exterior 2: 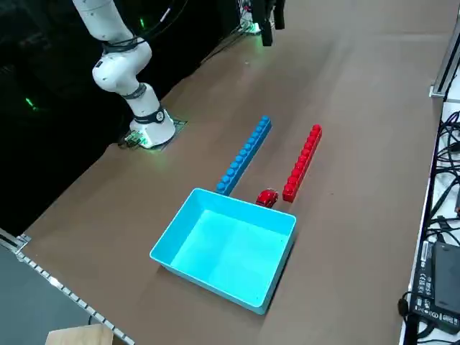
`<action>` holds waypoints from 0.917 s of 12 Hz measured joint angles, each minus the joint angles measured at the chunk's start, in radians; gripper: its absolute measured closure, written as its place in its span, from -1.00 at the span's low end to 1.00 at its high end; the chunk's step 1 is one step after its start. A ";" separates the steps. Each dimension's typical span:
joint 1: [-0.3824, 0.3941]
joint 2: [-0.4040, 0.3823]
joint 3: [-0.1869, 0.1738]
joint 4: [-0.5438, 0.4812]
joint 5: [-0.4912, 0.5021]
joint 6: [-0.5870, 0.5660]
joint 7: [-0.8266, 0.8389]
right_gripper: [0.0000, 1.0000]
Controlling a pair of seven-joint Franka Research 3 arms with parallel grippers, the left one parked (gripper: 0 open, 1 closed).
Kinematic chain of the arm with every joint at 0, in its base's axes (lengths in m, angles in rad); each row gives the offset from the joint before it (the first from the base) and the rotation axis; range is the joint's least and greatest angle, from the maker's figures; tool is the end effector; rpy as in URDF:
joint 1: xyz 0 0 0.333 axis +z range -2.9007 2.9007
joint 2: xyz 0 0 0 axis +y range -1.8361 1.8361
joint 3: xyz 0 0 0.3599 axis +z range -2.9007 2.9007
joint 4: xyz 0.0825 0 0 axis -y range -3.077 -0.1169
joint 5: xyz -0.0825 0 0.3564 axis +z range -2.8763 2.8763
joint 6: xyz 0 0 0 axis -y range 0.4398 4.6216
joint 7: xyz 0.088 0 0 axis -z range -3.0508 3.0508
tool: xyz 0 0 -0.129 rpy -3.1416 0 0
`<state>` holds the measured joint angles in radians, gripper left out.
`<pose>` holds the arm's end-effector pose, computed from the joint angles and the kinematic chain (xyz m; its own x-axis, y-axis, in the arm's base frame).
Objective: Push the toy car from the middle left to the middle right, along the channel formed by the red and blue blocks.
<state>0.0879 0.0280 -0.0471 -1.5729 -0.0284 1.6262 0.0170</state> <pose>0.5422 0.0190 0.6355 0.9993 0.0254 0.0258 0.0247 -0.9993 0.0293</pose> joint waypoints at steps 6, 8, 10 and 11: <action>0.001 -0.063 -0.047 -0.042 0.000 -0.068 -0.001 -1.00; 0.007 -0.082 -0.066 -0.062 0.000 -0.068 -0.017 -1.00; 0.007 -0.091 -0.076 -0.070 0.004 -0.068 -0.022 -1.00; 0.007 -0.092 -0.079 -0.071 0.005 -0.068 -0.022 -1.00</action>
<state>0.0954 -0.0643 -0.1260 -1.6434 -0.0229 1.5584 -0.0052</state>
